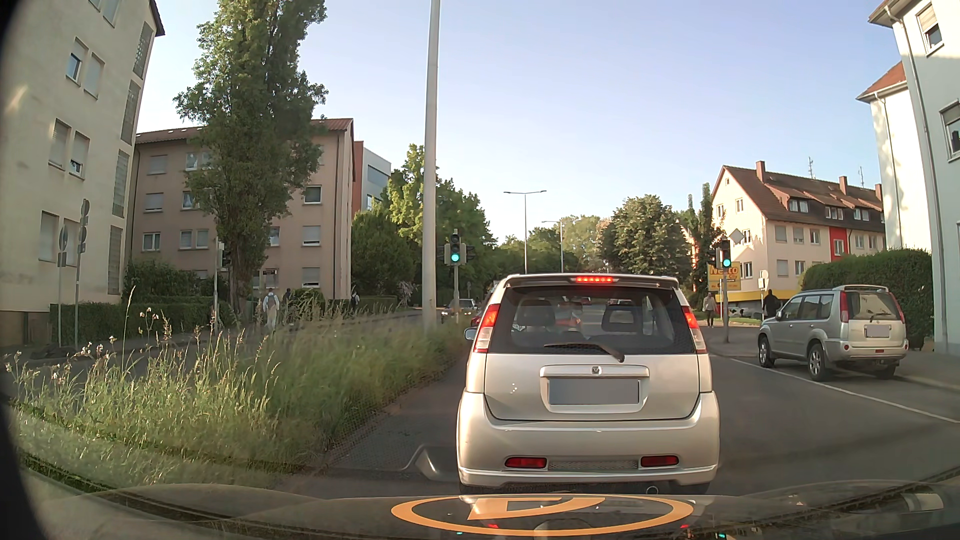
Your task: Follow the waypoints while adhering to traffic rules and regulations
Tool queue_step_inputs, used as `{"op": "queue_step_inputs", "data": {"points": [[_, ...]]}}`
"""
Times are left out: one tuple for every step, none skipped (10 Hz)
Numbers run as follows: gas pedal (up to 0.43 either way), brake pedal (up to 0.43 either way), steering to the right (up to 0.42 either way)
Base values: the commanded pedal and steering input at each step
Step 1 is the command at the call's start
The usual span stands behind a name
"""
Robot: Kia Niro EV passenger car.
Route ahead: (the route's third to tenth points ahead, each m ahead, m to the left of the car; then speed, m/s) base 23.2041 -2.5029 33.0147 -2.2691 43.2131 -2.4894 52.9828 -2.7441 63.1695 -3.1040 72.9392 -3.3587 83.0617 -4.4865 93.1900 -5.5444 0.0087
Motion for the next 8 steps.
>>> {"op": "queue_step_inputs", "data": {"points": [[0.000, 0.207, 0.001], [0.000, 0.207, 0.001], [0.000, 0.201, 0.001], [0.000, 0.201, 0.001], [0.000, 0.201, 0.001], [0.000, 0.195, 0.001], [0.000, 0.006, 0.001], [0.000, 0.000, 0.000]]}}
